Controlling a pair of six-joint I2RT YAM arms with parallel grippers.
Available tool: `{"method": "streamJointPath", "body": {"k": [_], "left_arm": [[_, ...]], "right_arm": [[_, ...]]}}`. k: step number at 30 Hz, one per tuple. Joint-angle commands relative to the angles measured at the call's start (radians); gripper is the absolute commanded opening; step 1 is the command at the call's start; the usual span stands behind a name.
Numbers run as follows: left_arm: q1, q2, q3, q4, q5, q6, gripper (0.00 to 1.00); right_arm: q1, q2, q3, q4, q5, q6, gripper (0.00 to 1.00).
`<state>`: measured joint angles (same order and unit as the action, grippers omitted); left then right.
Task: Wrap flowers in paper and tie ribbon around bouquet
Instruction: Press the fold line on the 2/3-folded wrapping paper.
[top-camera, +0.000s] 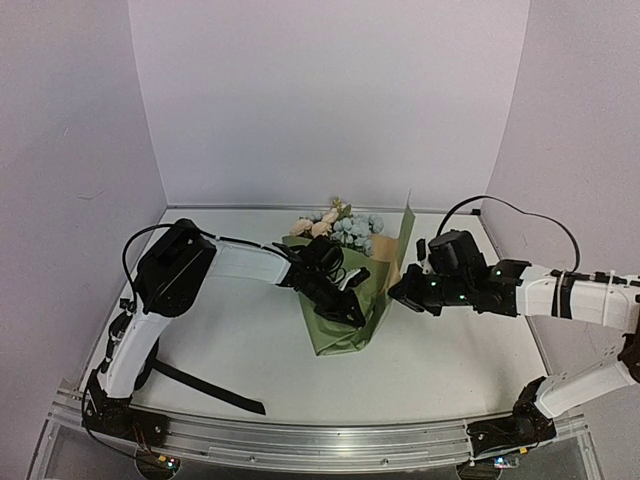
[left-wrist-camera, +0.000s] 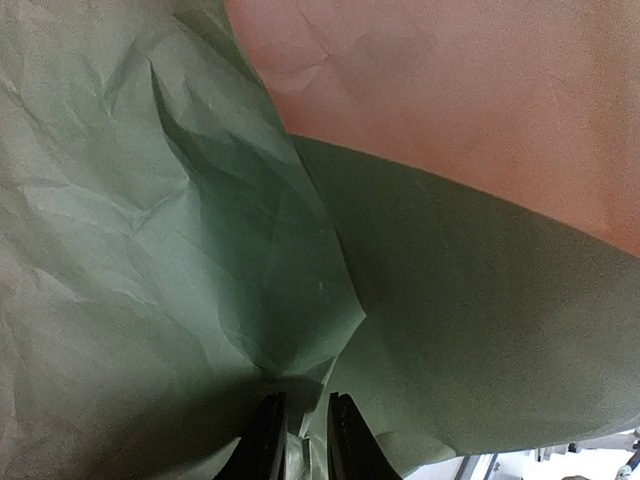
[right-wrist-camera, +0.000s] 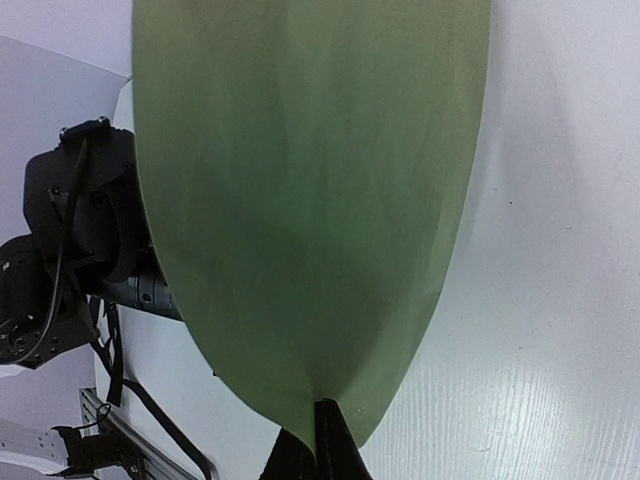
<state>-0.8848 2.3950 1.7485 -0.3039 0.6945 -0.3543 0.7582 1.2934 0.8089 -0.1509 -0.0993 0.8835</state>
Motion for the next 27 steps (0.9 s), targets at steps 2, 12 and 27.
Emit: {"method": "streamJointPath", "body": {"k": [2, 12, 27], "left_arm": [[-0.011, -0.065, -0.042, -0.055, -0.029, 0.058, 0.19], [-0.031, -0.189, -0.057, -0.015, 0.146, 0.096, 0.19], [-0.1, -0.062, -0.072, -0.03, 0.114, 0.084, 0.12]], "right_arm": [[0.006, -0.021, 0.002, -0.041, 0.036, -0.002, 0.0], [0.006, -0.083, -0.106, -0.056, 0.099, -0.008, 0.0], [0.006, -0.117, -0.084, -0.078, 0.088, -0.008, 0.0]]}}
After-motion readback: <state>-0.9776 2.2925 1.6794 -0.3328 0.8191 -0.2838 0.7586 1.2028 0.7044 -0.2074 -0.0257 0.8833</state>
